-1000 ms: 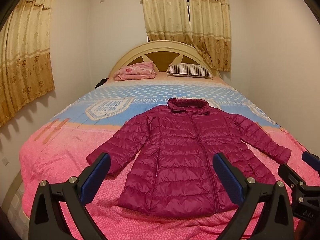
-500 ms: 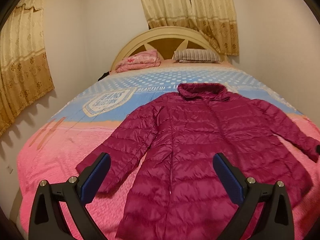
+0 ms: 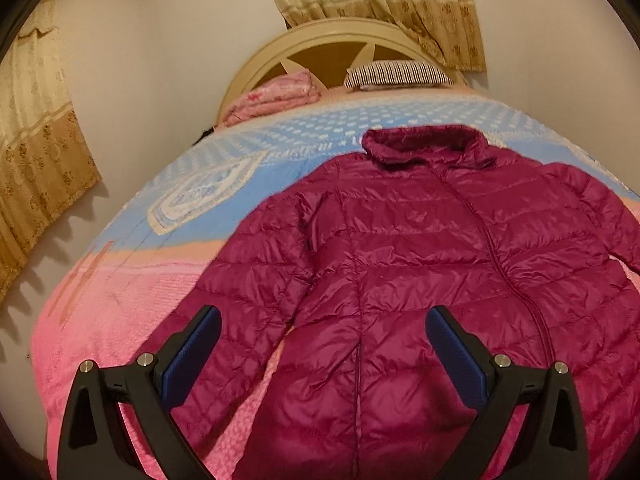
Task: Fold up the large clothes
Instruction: 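Grasp the cuff of the sleeve nearest the right tool with the right tool, then fold the held sleeve across the jacket body and open the right tool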
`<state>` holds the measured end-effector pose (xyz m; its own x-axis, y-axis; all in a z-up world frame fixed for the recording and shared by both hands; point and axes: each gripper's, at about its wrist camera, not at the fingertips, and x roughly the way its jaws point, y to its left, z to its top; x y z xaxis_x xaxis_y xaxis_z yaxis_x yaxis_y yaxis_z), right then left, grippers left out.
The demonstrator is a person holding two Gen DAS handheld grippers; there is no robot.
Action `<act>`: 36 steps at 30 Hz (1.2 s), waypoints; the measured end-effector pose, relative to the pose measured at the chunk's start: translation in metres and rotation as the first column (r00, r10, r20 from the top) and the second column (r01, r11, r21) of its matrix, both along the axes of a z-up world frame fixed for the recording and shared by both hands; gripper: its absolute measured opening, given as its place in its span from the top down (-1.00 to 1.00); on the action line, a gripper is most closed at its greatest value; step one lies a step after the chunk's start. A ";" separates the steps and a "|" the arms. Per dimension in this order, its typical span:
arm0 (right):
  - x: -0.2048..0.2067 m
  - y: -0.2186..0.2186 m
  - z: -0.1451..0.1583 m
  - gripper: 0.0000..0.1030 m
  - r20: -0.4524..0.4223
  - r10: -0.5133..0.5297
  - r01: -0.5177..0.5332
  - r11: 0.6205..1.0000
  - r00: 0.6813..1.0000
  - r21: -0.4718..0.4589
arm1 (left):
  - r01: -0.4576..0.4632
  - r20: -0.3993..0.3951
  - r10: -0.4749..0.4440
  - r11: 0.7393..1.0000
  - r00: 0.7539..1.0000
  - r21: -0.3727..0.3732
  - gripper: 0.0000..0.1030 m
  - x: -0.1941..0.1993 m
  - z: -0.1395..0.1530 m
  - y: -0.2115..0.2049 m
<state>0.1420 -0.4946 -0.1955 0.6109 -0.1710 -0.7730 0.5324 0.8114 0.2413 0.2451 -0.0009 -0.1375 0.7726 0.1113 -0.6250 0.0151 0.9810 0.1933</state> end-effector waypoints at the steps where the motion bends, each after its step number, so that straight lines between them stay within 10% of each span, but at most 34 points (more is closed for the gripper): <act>1: 0.004 -0.001 -0.003 -0.18 -0.005 0.004 -0.004 1.000 1.000 0.005 | 0.000 -0.011 0.000 1.000 1.000 0.000 -0.98 0.003 -0.002 0.000; 3: 0.011 -0.003 -0.007 0.20 -0.015 0.027 -0.027 1.000 1.000 0.008 | 0.007 -0.033 -0.007 1.000 0.999 0.002 -0.98 0.008 -0.006 0.002; 10: 0.023 0.000 0.006 0.62 -0.040 0.099 -0.102 0.993 0.994 -0.067 | 0.011 -0.052 -0.009 1.000 0.999 0.029 -0.98 0.015 -0.004 0.016; 25: 0.098 0.105 0.092 0.72 0.000 0.341 -0.321 0.884 0.940 -0.341 | -0.051 -0.032 0.051 0.999 0.998 -0.002 -0.98 0.056 0.022 0.040; 36: 0.158 0.219 0.082 0.72 -0.037 0.530 -0.492 0.755 0.847 -0.433 | -0.073 -0.051 0.073 0.997 0.996 -0.006 -0.98 0.079 0.010 0.048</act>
